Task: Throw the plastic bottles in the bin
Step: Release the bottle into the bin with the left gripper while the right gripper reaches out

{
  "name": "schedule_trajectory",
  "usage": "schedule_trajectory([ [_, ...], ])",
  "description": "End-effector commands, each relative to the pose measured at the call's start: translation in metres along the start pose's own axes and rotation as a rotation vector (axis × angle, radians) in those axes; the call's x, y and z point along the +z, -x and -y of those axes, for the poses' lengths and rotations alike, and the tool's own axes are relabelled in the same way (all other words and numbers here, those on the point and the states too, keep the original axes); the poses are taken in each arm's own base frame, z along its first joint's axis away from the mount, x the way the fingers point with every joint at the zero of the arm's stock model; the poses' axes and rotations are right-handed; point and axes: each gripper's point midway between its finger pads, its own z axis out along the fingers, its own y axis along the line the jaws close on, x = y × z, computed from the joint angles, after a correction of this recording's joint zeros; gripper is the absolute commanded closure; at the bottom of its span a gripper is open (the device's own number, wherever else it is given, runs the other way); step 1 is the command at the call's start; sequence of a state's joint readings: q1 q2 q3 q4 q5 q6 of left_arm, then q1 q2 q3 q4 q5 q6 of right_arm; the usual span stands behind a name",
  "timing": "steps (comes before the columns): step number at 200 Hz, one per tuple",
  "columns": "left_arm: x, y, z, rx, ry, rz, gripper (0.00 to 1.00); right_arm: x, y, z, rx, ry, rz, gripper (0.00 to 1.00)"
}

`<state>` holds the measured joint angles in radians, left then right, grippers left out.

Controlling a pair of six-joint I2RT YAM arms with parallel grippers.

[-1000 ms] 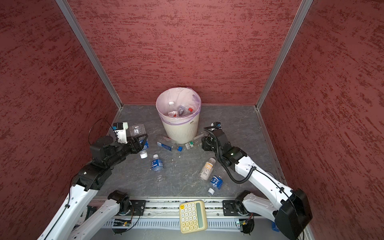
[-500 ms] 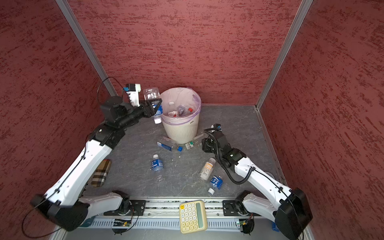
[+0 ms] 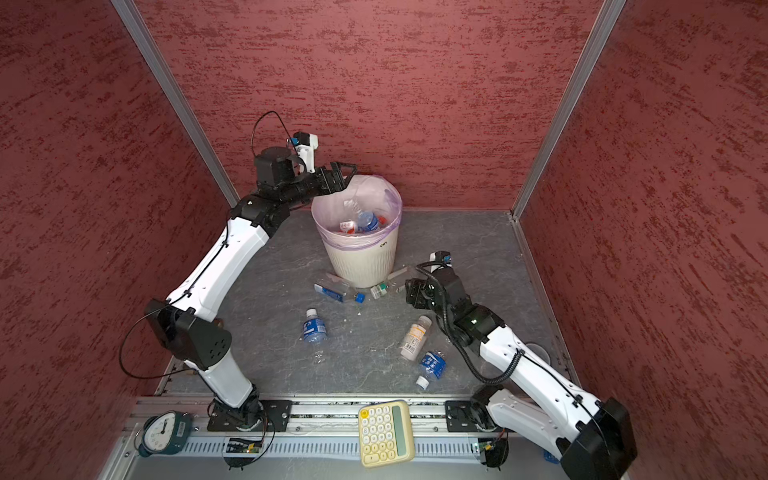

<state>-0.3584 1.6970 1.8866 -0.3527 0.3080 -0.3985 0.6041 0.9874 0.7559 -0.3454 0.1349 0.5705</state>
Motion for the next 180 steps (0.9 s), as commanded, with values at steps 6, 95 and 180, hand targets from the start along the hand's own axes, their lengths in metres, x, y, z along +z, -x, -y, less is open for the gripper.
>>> schedule_trajectory([
  [6,-0.036,0.018,0.025,0.063,-0.026,0.067,0.01,0.003,-0.010,0.009,0.024,-0.029,-0.031,0.23],
  [95,-0.094,-0.040,0.003,0.093,0.078,0.012,0.01,0.001,-0.030,0.046,0.082,-0.267,-0.135,0.19],
  [180,-0.139,-0.160,-0.040,0.053,0.207,-0.167,0.01,-0.020,-0.070,0.069,0.192,-0.378,-0.226,0.19],
])
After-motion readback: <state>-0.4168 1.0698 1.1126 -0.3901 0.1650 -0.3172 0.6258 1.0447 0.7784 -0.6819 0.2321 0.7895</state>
